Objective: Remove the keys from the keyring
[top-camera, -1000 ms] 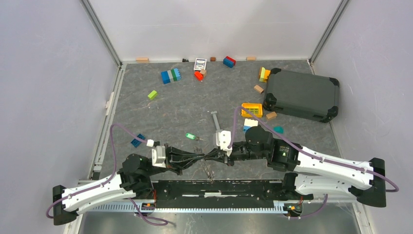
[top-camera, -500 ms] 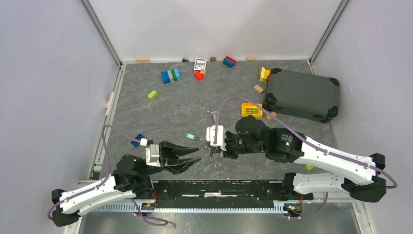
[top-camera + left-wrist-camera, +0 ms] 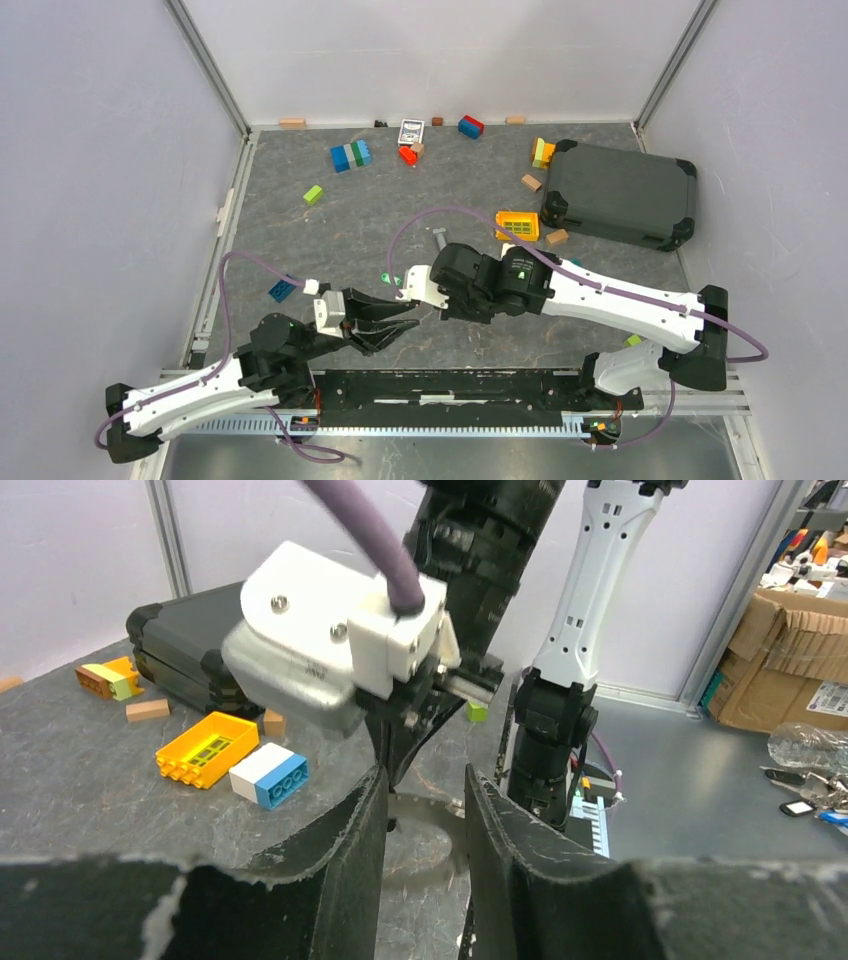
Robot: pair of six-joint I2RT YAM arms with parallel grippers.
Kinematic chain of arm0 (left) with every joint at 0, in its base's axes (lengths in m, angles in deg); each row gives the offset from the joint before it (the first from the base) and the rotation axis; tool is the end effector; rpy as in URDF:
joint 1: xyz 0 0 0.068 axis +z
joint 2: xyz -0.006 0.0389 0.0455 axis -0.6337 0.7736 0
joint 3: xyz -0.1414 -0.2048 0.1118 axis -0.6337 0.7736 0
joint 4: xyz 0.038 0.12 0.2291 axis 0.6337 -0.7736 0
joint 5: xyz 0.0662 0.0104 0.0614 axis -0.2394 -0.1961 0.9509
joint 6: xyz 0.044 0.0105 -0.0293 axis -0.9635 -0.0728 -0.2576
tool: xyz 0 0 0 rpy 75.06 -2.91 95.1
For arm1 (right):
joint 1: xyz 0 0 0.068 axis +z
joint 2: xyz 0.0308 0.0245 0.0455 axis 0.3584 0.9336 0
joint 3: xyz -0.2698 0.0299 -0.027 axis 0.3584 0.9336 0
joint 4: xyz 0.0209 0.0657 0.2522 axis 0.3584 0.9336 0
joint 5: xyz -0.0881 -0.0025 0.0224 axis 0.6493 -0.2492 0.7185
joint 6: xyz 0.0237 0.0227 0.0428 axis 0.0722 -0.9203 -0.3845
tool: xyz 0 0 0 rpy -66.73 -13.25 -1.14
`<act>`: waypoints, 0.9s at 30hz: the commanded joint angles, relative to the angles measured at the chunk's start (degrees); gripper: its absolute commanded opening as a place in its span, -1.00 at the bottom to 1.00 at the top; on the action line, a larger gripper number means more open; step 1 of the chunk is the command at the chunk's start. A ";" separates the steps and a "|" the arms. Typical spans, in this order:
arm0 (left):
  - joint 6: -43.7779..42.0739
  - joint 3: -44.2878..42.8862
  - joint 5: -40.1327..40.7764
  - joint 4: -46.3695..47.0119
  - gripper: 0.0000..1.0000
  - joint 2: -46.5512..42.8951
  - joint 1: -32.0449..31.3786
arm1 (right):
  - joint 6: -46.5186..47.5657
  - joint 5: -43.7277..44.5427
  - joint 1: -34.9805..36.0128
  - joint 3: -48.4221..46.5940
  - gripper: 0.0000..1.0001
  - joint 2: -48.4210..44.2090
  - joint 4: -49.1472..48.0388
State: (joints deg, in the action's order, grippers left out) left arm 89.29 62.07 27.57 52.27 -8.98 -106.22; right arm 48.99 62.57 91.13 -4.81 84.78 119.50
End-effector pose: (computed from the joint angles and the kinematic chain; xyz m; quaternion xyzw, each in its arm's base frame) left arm 0.0424 -0.1094 0.2723 0.3350 0.4906 -0.5057 0.6256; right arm 0.0938 0.2485 0.3225 -0.6310 0.7396 0.0650 0.2252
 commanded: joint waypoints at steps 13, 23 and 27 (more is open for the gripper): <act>-1.58 6.93 1.58 21.42 0.26 11.57 -0.14 | 0.47 -1.72 0.18 -9.20 -1.00 1.43 3.37; -6.33 6.34 1.92 27.70 0.24 18.70 -0.09 | 1.53 -5.01 0.18 -10.46 -1.00 2.83 3.10; -8.26 5.57 1.01 28.05 0.03 21.55 -0.15 | 1.94 -5.96 0.27 -11.13 -1.00 2.95 2.90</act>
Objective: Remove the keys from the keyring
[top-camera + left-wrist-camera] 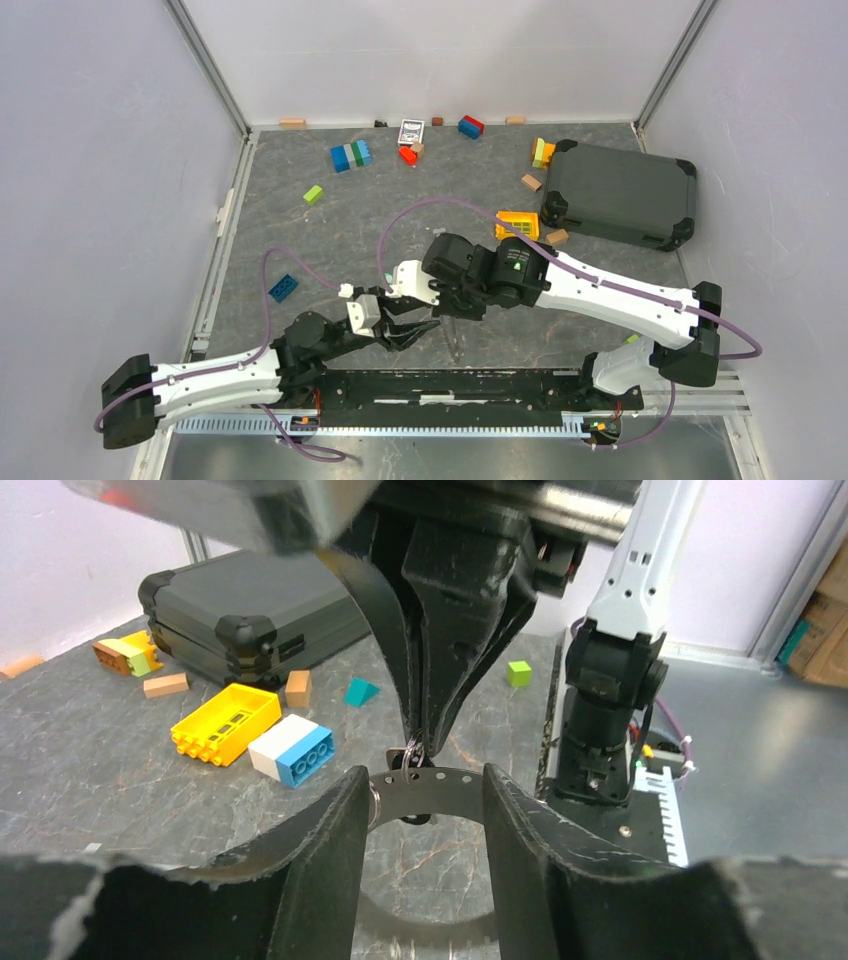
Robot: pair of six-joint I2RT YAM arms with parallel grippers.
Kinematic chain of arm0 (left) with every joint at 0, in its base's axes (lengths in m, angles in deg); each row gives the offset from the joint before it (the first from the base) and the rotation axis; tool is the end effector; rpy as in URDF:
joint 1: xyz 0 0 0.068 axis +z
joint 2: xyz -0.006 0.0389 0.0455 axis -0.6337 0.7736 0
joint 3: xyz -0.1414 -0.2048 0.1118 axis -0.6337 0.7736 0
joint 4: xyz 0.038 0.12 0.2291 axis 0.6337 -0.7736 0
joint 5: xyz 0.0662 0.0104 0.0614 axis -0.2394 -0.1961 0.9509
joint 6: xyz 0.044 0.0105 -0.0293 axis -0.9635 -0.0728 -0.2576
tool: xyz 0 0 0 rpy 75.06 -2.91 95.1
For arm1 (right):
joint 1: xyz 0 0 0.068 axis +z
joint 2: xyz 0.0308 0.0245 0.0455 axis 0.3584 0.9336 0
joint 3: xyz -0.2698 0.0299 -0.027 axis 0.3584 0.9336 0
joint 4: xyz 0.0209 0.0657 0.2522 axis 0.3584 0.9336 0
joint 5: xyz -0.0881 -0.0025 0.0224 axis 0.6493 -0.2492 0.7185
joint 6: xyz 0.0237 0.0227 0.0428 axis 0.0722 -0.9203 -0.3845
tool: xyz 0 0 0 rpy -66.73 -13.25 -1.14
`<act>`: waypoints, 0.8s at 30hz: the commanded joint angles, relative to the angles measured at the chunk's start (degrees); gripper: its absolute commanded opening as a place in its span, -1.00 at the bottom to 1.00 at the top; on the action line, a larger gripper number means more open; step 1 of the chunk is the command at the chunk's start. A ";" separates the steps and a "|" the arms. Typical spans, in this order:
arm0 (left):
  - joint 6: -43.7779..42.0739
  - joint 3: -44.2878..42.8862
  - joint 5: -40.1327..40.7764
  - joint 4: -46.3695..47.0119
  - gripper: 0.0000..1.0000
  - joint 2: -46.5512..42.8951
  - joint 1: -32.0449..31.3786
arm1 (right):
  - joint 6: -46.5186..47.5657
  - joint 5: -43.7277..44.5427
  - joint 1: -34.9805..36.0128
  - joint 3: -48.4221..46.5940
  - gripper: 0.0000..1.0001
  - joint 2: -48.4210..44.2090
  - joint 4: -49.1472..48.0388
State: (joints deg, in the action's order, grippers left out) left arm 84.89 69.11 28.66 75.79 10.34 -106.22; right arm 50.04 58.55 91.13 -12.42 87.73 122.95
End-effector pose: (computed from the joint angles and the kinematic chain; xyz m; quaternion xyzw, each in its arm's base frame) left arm 0.0580 -0.1441 0.2319 0.3573 0.4987 -0.4691 0.6352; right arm 0.0952 0.2596 0.3456 -0.6427 0.7276 0.0980 0.2188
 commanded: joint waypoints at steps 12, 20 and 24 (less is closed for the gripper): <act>-3.51 -2.42 -0.97 8.41 0.06 7.37 -0.15 | 1.29 -5.57 0.36 -3.54 -1.00 -0.63 -1.45; -3.52 -3.21 -1.71 8.87 -0.11 8.23 -0.12 | 1.13 -6.30 0.37 -2.53 -1.00 -1.20 -2.51; -3.34 -3.77 -3.24 8.78 -0.31 9.70 -0.11 | 1.03 -6.41 0.42 -2.61 -1.00 -1.16 -2.73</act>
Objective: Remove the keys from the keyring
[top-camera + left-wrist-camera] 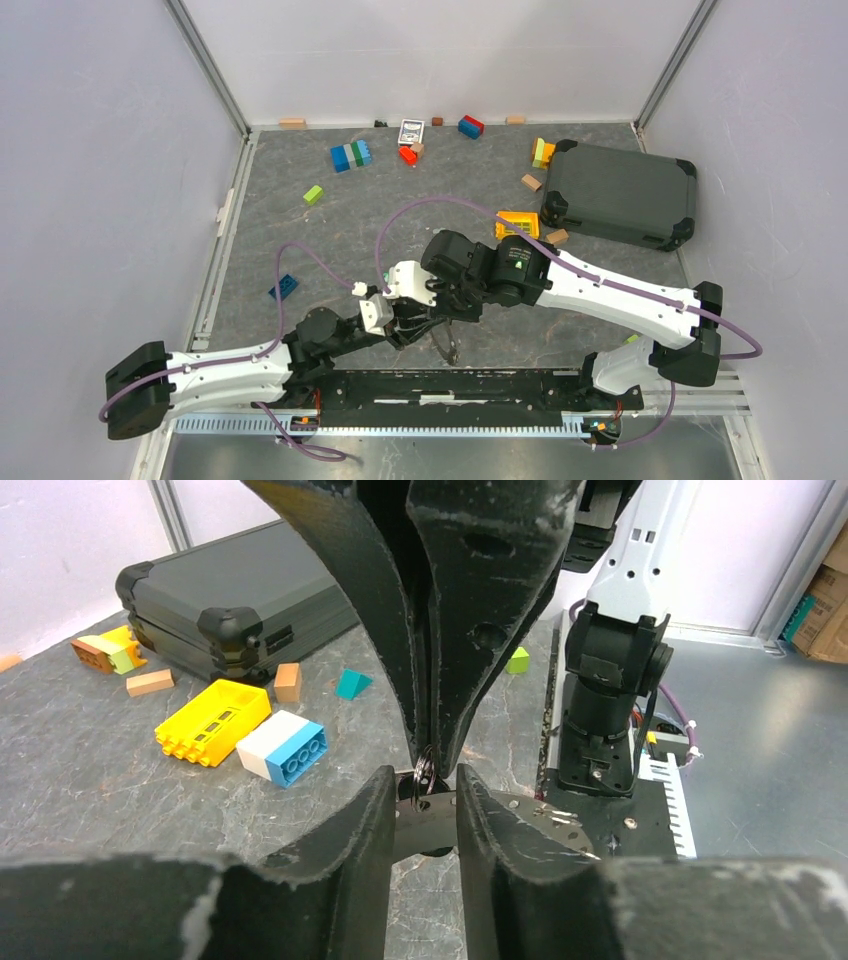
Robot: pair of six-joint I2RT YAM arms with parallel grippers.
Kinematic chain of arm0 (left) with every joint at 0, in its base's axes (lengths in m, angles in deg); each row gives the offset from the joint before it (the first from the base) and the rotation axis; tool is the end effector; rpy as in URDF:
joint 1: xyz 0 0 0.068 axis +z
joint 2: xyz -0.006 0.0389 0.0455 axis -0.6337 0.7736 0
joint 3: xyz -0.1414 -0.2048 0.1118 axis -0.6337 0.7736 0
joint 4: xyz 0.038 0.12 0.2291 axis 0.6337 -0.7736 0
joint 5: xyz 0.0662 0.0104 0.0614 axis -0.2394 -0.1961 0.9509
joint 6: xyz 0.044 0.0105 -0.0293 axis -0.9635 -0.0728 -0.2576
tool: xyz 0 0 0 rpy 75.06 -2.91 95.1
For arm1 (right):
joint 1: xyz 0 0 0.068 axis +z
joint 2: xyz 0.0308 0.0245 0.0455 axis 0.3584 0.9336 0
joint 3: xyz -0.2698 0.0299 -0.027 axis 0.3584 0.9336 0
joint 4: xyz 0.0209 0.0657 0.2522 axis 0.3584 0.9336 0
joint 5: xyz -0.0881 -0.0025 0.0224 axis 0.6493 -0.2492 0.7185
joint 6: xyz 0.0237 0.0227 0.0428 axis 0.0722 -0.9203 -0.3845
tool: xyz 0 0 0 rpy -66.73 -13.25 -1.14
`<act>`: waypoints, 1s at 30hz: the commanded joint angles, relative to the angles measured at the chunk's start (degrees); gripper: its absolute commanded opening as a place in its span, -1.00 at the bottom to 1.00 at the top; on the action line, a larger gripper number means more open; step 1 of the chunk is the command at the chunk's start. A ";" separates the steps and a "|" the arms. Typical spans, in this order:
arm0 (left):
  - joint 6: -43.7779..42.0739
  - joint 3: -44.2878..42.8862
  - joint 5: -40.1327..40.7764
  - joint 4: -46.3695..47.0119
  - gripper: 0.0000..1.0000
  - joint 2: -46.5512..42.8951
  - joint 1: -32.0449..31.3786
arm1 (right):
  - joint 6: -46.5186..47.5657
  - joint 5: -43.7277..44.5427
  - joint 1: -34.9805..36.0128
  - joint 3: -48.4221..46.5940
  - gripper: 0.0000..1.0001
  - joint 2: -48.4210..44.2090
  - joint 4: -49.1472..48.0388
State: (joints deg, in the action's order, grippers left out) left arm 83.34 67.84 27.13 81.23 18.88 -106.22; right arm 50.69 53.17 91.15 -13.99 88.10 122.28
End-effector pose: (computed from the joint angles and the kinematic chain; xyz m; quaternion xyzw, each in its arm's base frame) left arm 0.0634 -0.1593 0.2283 0.3790 0.4985 -0.4621 0.6279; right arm 0.0931 0.2639 0.3526 -0.6528 0.7129 0.1443 0.2119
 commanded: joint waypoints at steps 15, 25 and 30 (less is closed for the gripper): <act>-2.34 -3.56 -3.96 -0.84 -0.95 0.32 -0.15 | 0.52 0.45 0.56 -1.12 -1.00 -1.75 -1.84; 1.44 0.93 -3.59 2.39 -0.95 -8.19 -0.15 | 1.20 -1.36 0.50 7.06 -0.26 -11.29 -14.94; 3.19 3.08 -3.76 3.52 -0.95 -14.07 -0.08 | 1.86 -5.82 0.54 14.80 -0.21 -19.32 -26.31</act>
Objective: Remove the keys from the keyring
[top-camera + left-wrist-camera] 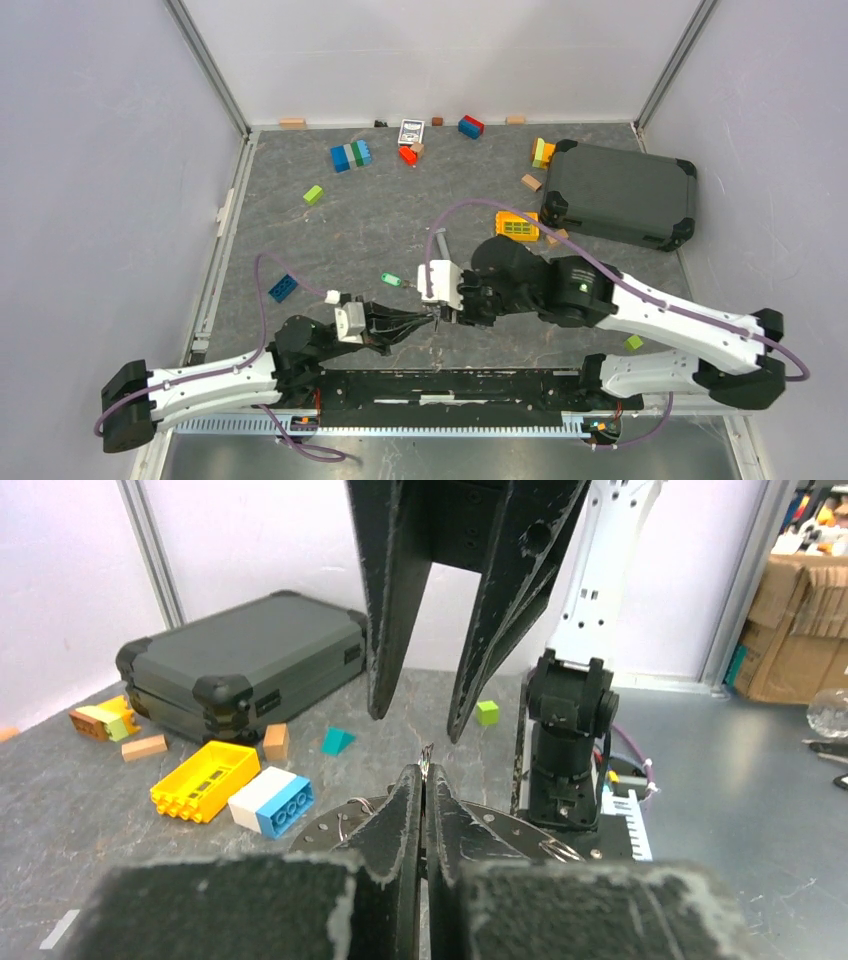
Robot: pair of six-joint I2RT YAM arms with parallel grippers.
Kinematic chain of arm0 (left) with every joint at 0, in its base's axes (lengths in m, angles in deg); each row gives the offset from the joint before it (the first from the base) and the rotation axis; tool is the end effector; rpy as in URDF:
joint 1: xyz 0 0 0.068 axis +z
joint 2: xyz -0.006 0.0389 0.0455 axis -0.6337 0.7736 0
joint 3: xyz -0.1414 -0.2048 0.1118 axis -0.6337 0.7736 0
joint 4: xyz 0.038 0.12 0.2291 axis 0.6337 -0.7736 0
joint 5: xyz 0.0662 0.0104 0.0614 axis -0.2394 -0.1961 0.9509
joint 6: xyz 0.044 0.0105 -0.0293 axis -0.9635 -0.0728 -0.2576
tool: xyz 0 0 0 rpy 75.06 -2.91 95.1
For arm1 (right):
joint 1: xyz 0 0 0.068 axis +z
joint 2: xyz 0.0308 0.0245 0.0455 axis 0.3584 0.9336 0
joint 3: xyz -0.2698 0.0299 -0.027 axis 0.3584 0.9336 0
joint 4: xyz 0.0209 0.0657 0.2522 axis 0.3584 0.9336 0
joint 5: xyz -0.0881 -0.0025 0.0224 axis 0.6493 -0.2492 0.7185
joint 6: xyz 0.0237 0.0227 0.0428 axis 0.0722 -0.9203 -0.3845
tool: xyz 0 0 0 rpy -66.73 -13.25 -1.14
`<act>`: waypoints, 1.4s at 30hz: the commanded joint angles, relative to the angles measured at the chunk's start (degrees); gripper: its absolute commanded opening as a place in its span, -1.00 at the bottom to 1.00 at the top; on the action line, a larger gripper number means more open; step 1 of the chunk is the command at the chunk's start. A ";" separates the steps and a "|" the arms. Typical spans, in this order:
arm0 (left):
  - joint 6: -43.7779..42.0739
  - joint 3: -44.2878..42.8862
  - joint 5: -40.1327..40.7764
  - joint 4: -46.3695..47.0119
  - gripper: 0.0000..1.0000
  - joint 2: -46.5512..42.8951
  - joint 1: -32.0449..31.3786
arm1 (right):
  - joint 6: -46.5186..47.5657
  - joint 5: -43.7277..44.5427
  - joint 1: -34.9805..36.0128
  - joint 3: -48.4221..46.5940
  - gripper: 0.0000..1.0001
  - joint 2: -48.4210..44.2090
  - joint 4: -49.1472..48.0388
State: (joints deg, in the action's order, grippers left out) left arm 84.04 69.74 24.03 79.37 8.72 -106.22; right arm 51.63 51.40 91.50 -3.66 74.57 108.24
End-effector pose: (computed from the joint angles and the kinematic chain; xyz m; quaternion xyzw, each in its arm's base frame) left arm 0.0530 -0.1397 0.2382 0.3713 0.4496 -0.4948 0.6443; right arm 0.0774 0.2281 0.3707 -0.6346 0.6621 0.2207 0.3320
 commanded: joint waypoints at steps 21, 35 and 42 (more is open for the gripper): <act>7.35 0.53 -4.73 6.08 -0.95 -16.71 -0.10 | -20.12 -15.71 0.16 41.50 -0.23 -25.25 -81.36; 7.53 -0.68 -6.03 6.21 -0.95 -16.45 -0.08 | -23.12 -16.12 0.15 43.82 -0.32 -22.85 -86.13; 7.62 -0.98 -6.28 6.25 -0.95 -16.45 -0.08 | -22.24 -15.18 0.16 42.66 -0.35 -21.28 -83.26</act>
State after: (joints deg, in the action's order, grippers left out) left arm 89.64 71.60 18.26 81.74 -7.54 -106.22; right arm 29.29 35.73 91.50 40.30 52.65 24.84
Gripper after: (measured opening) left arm 0.043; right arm 0.330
